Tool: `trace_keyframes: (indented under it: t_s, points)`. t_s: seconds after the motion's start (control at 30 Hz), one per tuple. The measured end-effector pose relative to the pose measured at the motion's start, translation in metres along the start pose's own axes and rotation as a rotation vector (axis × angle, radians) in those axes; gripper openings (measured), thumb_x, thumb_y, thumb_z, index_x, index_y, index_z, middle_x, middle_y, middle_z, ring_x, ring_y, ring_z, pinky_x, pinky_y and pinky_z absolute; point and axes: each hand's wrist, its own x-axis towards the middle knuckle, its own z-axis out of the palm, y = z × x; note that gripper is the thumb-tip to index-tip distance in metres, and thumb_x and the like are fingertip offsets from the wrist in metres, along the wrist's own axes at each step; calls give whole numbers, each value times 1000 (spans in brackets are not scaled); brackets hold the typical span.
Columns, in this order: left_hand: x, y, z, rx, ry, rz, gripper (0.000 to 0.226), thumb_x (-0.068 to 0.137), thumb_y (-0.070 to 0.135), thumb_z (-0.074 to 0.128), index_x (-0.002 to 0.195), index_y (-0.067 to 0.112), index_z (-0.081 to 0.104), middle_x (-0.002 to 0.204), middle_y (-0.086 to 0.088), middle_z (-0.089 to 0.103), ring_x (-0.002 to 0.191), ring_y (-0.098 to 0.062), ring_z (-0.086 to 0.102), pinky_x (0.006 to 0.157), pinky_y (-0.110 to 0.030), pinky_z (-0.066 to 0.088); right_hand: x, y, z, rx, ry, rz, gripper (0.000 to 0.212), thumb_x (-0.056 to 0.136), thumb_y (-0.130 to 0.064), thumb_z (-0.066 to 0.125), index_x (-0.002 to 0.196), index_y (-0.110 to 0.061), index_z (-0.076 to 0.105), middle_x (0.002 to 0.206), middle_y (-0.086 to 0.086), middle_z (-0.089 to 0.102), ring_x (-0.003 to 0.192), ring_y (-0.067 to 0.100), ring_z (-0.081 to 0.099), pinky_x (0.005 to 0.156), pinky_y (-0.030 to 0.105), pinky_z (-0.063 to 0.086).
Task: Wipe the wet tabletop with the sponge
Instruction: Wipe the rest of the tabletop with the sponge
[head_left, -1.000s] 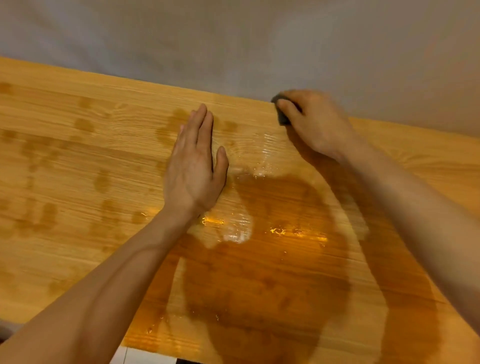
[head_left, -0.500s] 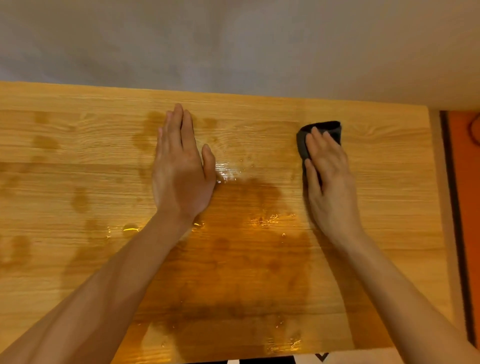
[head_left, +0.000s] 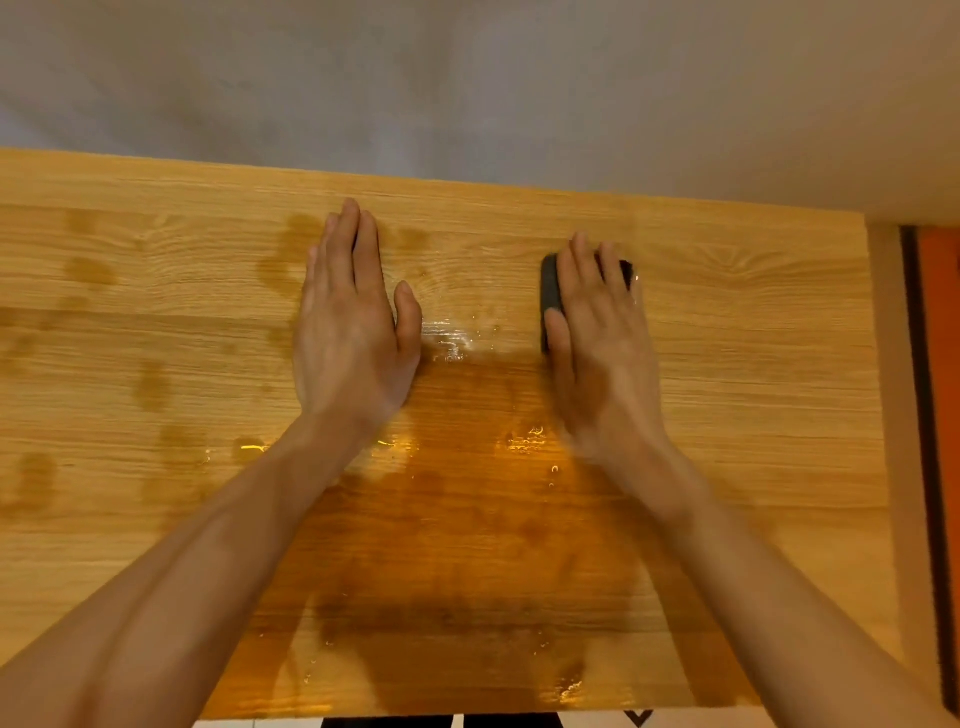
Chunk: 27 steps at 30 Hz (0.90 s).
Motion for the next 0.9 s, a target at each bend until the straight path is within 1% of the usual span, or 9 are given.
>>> trace_keyframes:
  t_s: [0.1, 0.17, 0.3, 0.37, 0.5, 0.6, 0.77, 0.83, 0.9]
  points:
    - [1, 1, -1, -14, 7, 7, 62, 106, 28, 33, 158, -2, 22, 168, -15, 20, 157, -28, 15, 129, -33, 7, -43, 3, -6, 85, -91, -101, 50, 104, -25, 34, 152, -10, 26, 160, 3, 20, 150, 18, 8, 123, 38, 5]
    - [4, 2, -2, -25, 4, -2, 62, 106, 29, 34, 158, -2, 23, 167, -16, 21, 157, -28, 16, 129, -35, 10, -17, 12, -10, 13, -135, -140, 51, 104, -26, 29, 152, -9, 25, 160, 6, 20, 150, 21, 9, 123, 40, 7]
    - [6, 2, -4, -29, 6, -14, 62, 105, 29, 35, 158, -1, 25, 167, -15, 22, 156, -27, 17, 129, -35, 11, 70, 10, -1, -29, -38, 8, 51, 106, -29, 20, 153, -9, 19, 161, 7, 16, 150, 22, 6, 123, 39, 4]
    - [4, 3, -5, -42, 9, -23, 62, 105, 29, 36, 158, 0, 26, 167, -14, 23, 156, -27, 18, 129, -34, 11, 63, 3, 5, -9, -6, 32, 50, 106, -27, 21, 153, -9, 20, 161, 6, 18, 150, 21, 7, 123, 40, 4]
    - [3, 4, -5, -52, 20, -27, 61, 104, 28, 39, 157, 0, 28, 167, -12, 24, 156, -25, 18, 127, -29, 7, -34, -3, 4, -109, -103, -172, 52, 103, -24, 21, 151, -6, 24, 160, 8, 21, 149, 24, 11, 122, 45, 10]
    - [4, 4, -6, -54, 31, -22, 60, 104, 28, 39, 156, 0, 30, 166, -13, 26, 155, -25, 20, 127, -27, 6, -30, 5, -2, -110, -161, -282, 51, 103, -25, 22, 150, -6, 28, 159, 9, 24, 148, 25, 16, 121, 42, 9]
    - [3, 3, -7, -64, 50, -5, 58, 105, 28, 40, 155, -1, 32, 165, -13, 29, 154, -25, 24, 128, -33, 13, 75, -13, 8, -26, -89, -90, 50, 107, -30, 20, 153, -10, 19, 162, 6, 15, 150, 21, 5, 122, 37, 0]
    - [2, 3, -6, -62, 51, 2, 58, 105, 28, 39, 155, -1, 33, 165, -14, 29, 154, -25, 24, 128, -33, 13, 67, -23, 18, -22, -46, -35, 50, 106, -27, 21, 153, -9, 19, 162, 7, 15, 150, 22, 5, 123, 40, 3]
    - [1, 4, -6, -55, 50, -3, 58, 105, 29, 39, 155, -1, 33, 165, -13, 29, 154, -25, 24, 128, -31, 11, 24, -30, 20, -18, -33, -101, 50, 104, -22, 28, 152, -8, 23, 160, 9, 20, 149, 25, 10, 122, 44, 7]
